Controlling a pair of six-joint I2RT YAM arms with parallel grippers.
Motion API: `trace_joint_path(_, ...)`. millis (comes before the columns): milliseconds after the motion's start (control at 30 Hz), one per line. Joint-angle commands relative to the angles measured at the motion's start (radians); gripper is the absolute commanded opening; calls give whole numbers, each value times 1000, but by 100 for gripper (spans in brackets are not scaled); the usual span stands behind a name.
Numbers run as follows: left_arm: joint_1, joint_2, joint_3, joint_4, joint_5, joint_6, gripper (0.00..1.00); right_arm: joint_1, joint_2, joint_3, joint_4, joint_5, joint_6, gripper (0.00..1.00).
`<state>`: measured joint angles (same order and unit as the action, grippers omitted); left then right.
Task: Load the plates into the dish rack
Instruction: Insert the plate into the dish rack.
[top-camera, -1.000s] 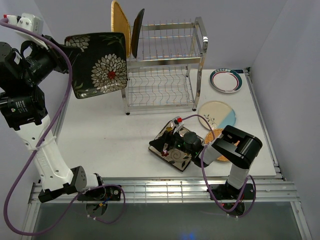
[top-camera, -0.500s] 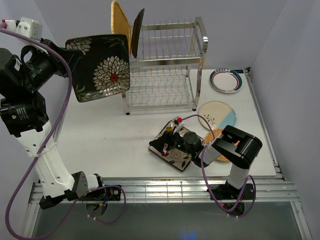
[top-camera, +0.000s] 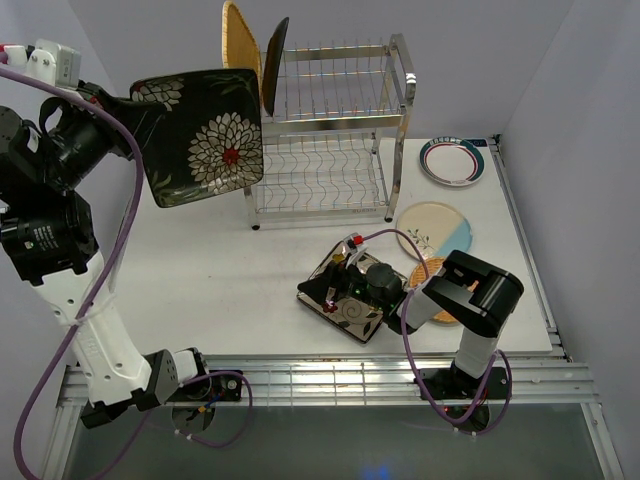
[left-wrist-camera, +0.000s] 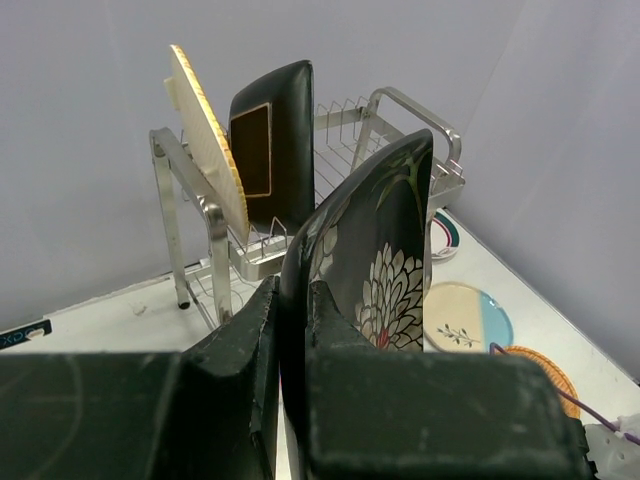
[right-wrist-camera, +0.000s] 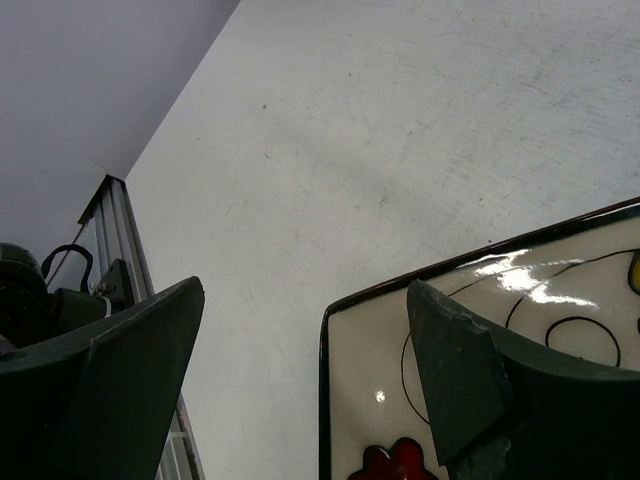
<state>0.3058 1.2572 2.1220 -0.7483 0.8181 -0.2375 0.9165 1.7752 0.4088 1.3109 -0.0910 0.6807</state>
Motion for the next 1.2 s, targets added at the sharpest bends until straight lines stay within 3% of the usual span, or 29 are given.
trace_joint_path(0, 6, -82, 21, 153, -13, -49, 0, -2, 20, 36, 577, -21, 6, 88)
trace_joint_path(167, 9, -120, -49, 205, -22, -36, 0, -2, 43, 76, 574, -52, 19, 87)
trace_joint_path(267, -95, -143, -111, 213, -173, 33, 0, -2, 56, 87, 570, -47, 23, 87)
trace_joint_path(367, -155, -137, -145, 214, -238, 73, 0, -2, 66, 102, 561, -49, 25, 87)
trace_joint_path(467, -281, -133, -187, 227, -377, 125, 0, -2, 66, 102, 559, -46, 26, 86)
trace_joint_path(500, -369, -136, -195, 230, -419, 141, 0, -2, 66, 101, 559, -46, 25, 86)
trace_joint_path(600, -468, -143, -217, 233, -540, 188, 0, -2, 52, 88, 556, -39, 20, 86)
trace_joint_path(1067, -478, -116, -168, 187, -539, 175, 0, 1, 6, 65, 507, -15, -3, 85)
trace_joint_path(1133, -535, -110, -166, 187, -615, 193, 0, 1, -19, 62, 488, 0, -24, 86)
trace_joint_path(1167, -632, -110, -163, 188, -670, 213, 0, 1, -25, 58, 481, 4, -30, 86)
